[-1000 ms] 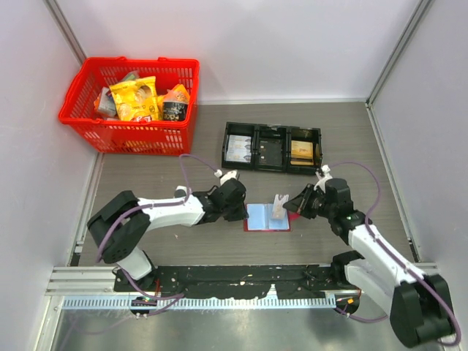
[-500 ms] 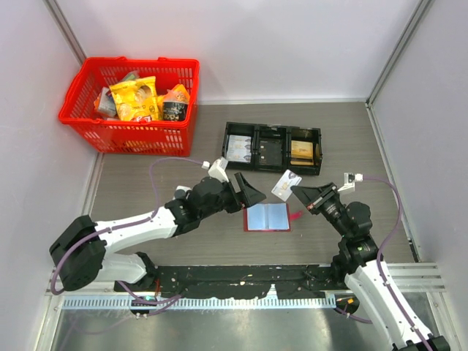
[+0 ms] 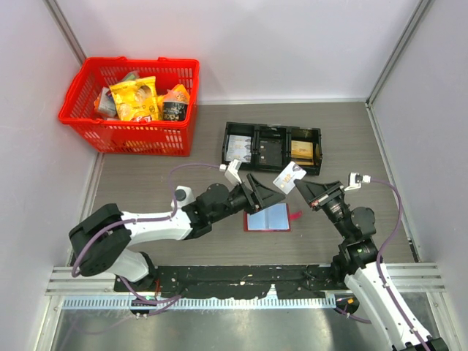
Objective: Take the credit cards out of the card holder
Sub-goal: Place the credit card in the storage box.
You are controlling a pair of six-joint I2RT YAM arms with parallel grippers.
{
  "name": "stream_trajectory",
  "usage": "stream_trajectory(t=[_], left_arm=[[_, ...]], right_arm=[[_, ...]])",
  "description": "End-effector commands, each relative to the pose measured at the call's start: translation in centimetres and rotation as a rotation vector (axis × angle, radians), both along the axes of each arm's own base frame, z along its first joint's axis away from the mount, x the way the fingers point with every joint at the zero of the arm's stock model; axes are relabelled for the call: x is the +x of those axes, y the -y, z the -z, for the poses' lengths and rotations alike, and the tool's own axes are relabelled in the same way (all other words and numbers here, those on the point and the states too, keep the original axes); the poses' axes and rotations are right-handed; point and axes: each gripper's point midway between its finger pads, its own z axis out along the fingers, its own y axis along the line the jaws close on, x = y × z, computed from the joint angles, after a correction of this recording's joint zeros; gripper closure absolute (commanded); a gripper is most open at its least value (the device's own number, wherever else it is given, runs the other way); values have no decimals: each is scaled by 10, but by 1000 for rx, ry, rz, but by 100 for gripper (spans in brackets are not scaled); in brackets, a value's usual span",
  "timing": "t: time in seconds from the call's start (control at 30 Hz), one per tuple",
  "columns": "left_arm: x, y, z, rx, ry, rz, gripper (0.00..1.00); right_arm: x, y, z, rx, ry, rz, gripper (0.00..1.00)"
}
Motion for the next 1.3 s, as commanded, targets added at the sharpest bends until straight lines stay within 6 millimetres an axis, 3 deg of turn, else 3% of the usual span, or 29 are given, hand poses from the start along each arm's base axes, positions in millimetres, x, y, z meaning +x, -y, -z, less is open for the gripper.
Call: stream_trajectory(t=[0.0,0.57,0.7,0.8,0.87,0.93,1.07,1.17,1.27], left_arm=[[12,8,-52,-184,50,-56,35],[32,15,-59,-228,34,-138,58],[32,17,-60,-245,32,-135,73],[33,17,-59,-244,37,-135,96],[33,16,-58,-240,42,-136,100],[33,13,-57,-237,53,-136,100],[40,-1,-41,-167,64,-125,100],[46,-11,-22,-14,95,-62,100],[55,-30,-1,191,130,-5,100]], right_arm=[[-3,3,-22,53,75,14,99],[-6,2,-22,55,82,3,99],[-6,1,-21,60,81,1,99],[-5,1,-19,58,77,0,99],[-6,1,-17,53,78,1,99],[-5,2,-15,39,78,11,94],[-3,6,-10,-40,65,42,69],[-2,12,-9,-136,71,87,54],[-4,17,-4,-207,66,111,50]])
